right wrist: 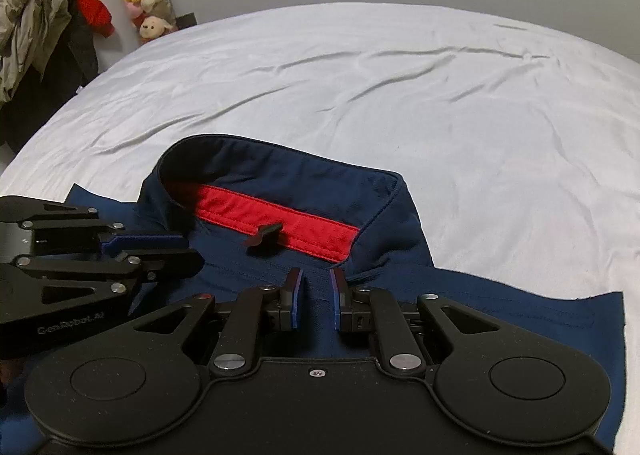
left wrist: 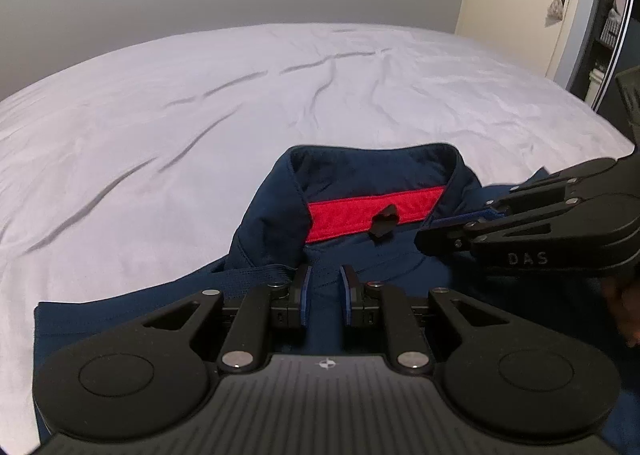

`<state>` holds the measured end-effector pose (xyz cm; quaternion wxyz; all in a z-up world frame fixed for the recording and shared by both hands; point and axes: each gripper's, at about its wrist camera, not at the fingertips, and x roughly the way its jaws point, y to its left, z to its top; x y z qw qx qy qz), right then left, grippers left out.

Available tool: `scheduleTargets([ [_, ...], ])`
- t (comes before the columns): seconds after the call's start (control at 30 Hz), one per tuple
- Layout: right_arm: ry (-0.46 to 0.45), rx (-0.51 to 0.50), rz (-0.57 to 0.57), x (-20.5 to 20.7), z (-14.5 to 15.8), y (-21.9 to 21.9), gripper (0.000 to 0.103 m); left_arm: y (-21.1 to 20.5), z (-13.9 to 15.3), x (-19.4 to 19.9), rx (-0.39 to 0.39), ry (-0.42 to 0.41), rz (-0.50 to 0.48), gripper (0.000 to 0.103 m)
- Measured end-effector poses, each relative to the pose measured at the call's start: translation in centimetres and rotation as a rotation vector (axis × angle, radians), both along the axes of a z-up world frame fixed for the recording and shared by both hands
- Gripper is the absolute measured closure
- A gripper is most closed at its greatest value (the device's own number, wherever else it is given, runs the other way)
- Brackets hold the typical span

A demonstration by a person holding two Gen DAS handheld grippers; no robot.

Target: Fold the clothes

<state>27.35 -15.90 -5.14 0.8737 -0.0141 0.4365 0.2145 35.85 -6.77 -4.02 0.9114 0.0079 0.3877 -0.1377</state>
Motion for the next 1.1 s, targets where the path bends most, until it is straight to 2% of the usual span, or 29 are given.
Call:
scheduleTargets([
  [0.1,0.016,0.025,-0.015,-0.5,1.2,-0.5,0.080,0.6,0.9,-1.2,0.006,-0.015,0.022,0.073],
  [0.17,0.016,0.036,-0.030,-1.2,2.3,-1.2,0.068,1.3,1.9,-2.8,0.025,-0.031,0.044,0.065],
  [0.23,0.018,0.045,-0.044,-2.0,3.2,-1.9,0.061,2.3,2.7,-4.2,0.036,-0.034,0.055,0.064],
  [0.33,0.039,0.055,-0.068,-2.9,4.4,-3.1,0.059,4.0,4.0,-6.2,0.036,-0.009,0.100,0.062],
  [0.43,0.079,0.077,-0.126,-4.5,5.9,-5.2,0.048,5.4,5.1,-8.0,0.030,0.026,0.143,0.061],
  [0.6,0.149,0.083,-0.194,-8.1,7.0,-8.6,0.047,8.1,7.6,-12.3,0.065,0.089,0.211,0.057],
  [0.77,0.230,0.061,-0.255,-12.0,6.9,-11.6,0.047,9.3,8.7,-15.6,0.072,0.125,0.239,0.057],
  [0.9,0.311,0.076,-0.306,-15.4,6.3,-14.4,0.047,8.1,9.7,-18.7,0.024,0.109,0.188,0.057],
  [1.0,0.349,0.079,-0.335,-17.5,5.9,-16.0,0.047,5.4,10.0,-20.7,0.041,0.080,0.130,0.062],
  [1.1,0.378,0.094,-0.374,-19.6,5.5,-17.8,0.046,3.2,9.9,-21.7,0.047,0.095,0.093,0.065],
])
